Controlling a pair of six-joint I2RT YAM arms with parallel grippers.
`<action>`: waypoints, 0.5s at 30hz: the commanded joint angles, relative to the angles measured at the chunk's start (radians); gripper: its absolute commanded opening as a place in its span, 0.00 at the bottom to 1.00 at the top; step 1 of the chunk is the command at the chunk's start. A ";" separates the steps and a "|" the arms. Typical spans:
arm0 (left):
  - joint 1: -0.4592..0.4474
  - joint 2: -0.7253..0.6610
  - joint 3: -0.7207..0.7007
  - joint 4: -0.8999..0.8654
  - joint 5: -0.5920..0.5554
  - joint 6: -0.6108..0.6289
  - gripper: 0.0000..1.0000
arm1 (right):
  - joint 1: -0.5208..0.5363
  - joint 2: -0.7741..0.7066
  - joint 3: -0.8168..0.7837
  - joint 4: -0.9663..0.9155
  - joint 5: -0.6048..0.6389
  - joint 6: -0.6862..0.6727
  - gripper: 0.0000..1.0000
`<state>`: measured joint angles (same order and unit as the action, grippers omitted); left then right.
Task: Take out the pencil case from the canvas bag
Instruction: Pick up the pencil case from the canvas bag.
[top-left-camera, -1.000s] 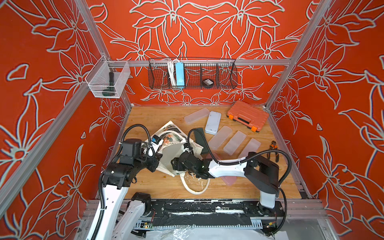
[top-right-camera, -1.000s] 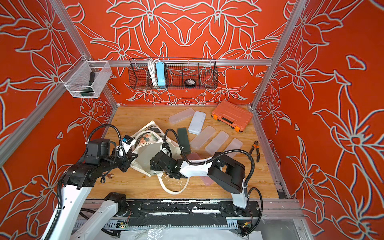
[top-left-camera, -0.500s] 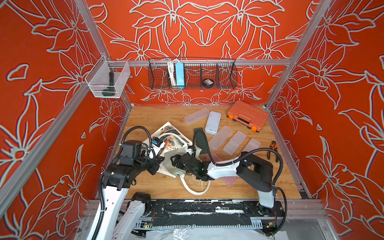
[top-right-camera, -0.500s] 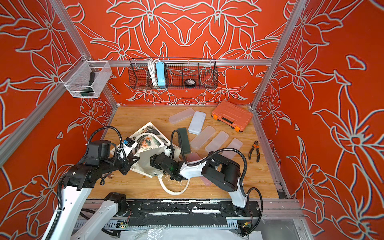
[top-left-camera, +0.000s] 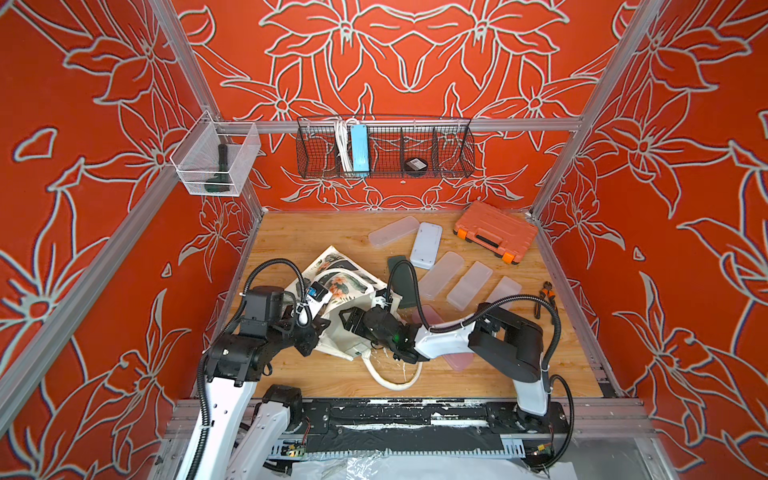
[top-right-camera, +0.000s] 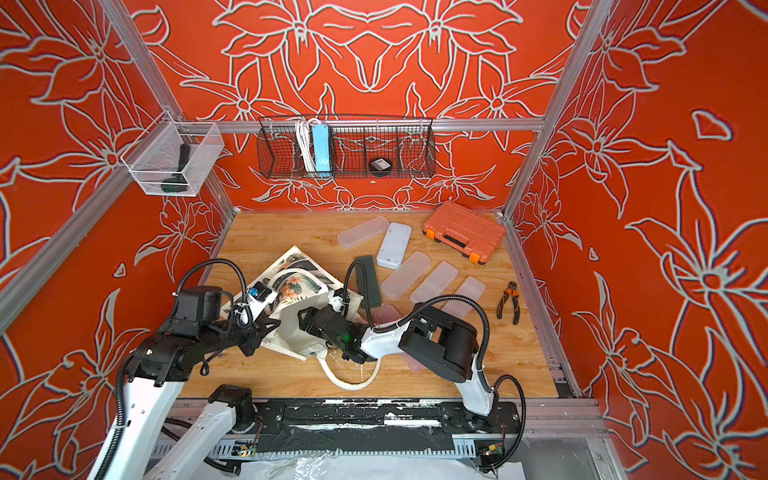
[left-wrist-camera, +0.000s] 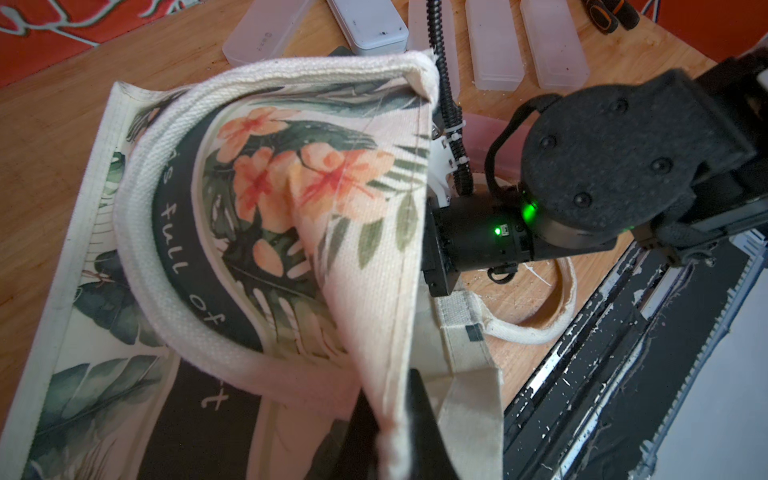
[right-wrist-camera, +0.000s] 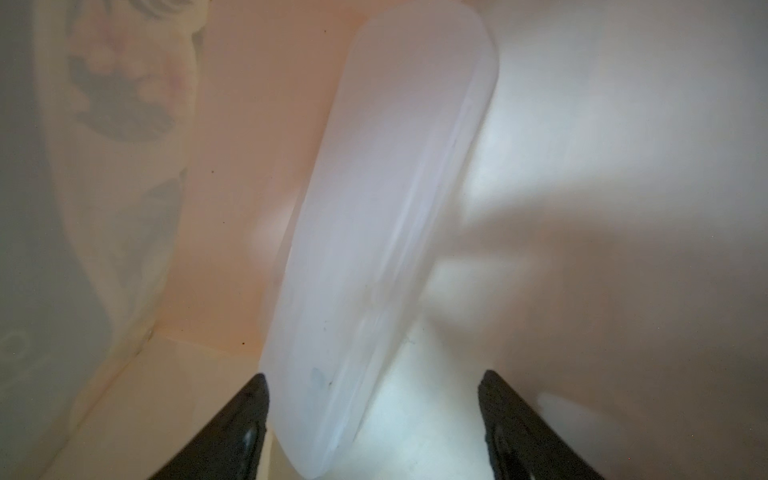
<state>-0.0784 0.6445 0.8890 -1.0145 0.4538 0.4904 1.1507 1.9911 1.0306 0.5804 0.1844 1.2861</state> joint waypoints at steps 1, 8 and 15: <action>0.000 -0.038 -0.034 -0.013 0.009 0.125 0.00 | 0.014 0.004 0.002 -0.014 0.015 -0.001 0.80; 0.000 -0.133 -0.149 0.002 -0.125 0.311 0.00 | 0.014 0.084 -0.020 0.099 -0.006 0.066 0.80; 0.000 -0.175 -0.177 -0.039 -0.067 0.406 0.00 | 0.014 0.077 -0.002 0.127 -0.009 0.019 0.80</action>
<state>-0.0784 0.4763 0.7044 -1.0126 0.3393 0.8230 1.1656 2.0605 1.0245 0.6693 0.1677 1.3342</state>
